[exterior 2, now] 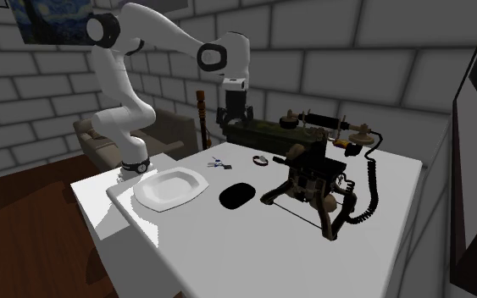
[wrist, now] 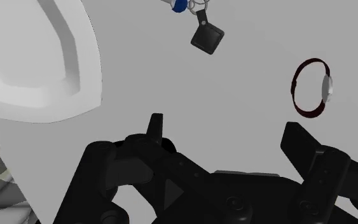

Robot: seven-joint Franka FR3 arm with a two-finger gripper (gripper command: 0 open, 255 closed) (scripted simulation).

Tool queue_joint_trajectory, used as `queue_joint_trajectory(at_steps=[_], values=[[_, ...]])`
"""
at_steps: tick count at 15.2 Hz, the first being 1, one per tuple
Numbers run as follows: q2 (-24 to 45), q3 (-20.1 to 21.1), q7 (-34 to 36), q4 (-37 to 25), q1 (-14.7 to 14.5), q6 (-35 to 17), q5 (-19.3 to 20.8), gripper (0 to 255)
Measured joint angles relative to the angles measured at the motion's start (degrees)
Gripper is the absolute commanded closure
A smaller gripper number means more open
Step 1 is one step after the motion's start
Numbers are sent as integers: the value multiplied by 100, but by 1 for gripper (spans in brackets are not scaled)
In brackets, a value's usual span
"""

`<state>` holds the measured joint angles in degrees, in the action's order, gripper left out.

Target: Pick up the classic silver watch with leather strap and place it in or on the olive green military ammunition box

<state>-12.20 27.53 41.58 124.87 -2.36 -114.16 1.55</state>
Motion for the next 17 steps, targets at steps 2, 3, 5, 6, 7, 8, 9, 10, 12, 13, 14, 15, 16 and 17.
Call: queue_joint_trajectory(at_steps=[2, 3, 5, 6, 7, 8, 9, 10, 12, 13, 14, 15, 16, 17], values=[[458, 173, 322, -250, -11, -130, 207, 0], [624, 237, 462, -341, -30, -169, 292, 0], [1118, 391, 838, -642, -97, -256, 563, 0], [1349, 439, 1005, -785, -137, -283, 699, 0], [1575, 473, 1162, -900, -182, -336, 836, 0], [1836, 494, 1315, -1097, -238, -332, 991, 0], [2097, 511, 1488, -1260, -317, -362, 1150, 0], [2331, 527, 1656, -1452, -414, -334, 1288, 0], [2826, 501, 1911, -1877, -599, -283, 1565, 0], [3003, 484, 2004, -2031, -678, -262, 1659, 0], [3087, 476, 2068, -2074, -724, -281, 1709, 0], [3136, 465, 2101, -2057, -741, -335, 1745, 0], [3170, 455, 2122, -2046, -750, -373, 1769, 0], [3211, 441, 2146, -2017, -758, -435, 1802, 0]])
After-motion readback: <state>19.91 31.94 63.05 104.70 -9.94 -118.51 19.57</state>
